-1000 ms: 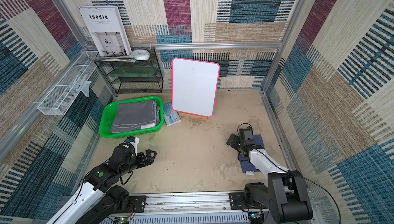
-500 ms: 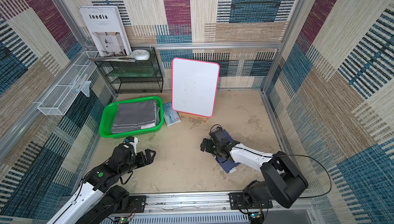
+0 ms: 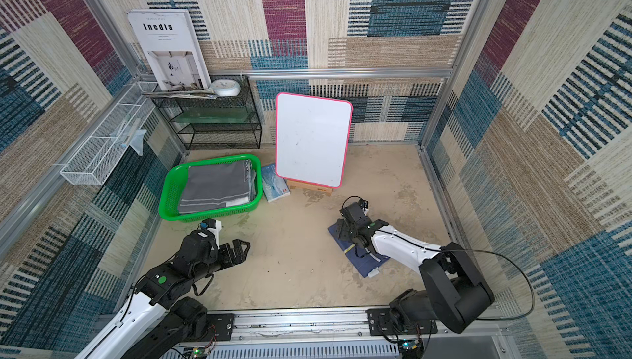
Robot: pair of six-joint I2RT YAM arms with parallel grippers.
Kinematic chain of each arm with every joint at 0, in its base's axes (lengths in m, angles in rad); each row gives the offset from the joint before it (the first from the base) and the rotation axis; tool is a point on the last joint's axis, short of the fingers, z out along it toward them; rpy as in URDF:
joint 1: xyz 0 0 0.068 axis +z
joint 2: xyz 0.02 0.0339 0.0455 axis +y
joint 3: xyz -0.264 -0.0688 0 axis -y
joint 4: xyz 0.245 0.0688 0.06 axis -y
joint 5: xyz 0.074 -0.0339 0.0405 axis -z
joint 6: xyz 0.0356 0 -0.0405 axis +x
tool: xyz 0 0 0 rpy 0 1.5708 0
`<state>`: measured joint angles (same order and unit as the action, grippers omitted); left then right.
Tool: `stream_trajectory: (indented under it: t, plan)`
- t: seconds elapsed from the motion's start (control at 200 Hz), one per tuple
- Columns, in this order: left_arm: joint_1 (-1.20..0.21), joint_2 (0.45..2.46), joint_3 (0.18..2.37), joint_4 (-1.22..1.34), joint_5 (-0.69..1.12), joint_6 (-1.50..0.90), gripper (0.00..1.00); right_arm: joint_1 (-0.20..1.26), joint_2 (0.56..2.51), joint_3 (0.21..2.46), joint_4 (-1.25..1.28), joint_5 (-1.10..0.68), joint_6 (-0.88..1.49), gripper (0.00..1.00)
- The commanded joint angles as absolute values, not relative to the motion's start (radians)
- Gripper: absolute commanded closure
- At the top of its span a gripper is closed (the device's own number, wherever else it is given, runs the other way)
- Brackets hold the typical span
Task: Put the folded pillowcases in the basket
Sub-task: Move the pillowcase to the center of the board.
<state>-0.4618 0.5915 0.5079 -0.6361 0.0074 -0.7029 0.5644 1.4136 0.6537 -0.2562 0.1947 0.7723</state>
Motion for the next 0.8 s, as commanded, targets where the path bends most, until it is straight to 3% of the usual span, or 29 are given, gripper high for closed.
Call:
stream_trajectory:
  t: [0.0, 0.225, 0.586, 0.791]
  plan:
    - [-0.462, 0.590, 0.511, -0.638, 0.003, -0.692, 0.00, 0.575, 1.469, 0.657, -0.200, 0.104, 0.781, 0.01]
    - [-0.462, 0.591, 0.509, -0.640, -0.015, -0.695, 0.00, 0.715, 1.568, 0.702, -0.104, 0.043, 0.839, 0.02]
    - [-0.462, 0.630, 0.518, -0.652, -0.034, -0.703, 0.00, 0.998, 1.811, 0.997, -0.146, 0.036, 0.804, 0.03]
    - [-0.462, 0.676, 0.551, -0.647, -0.033, -0.693, 0.00, 1.017, 1.730, 0.985, -0.188, 0.103, 0.780, 0.03]
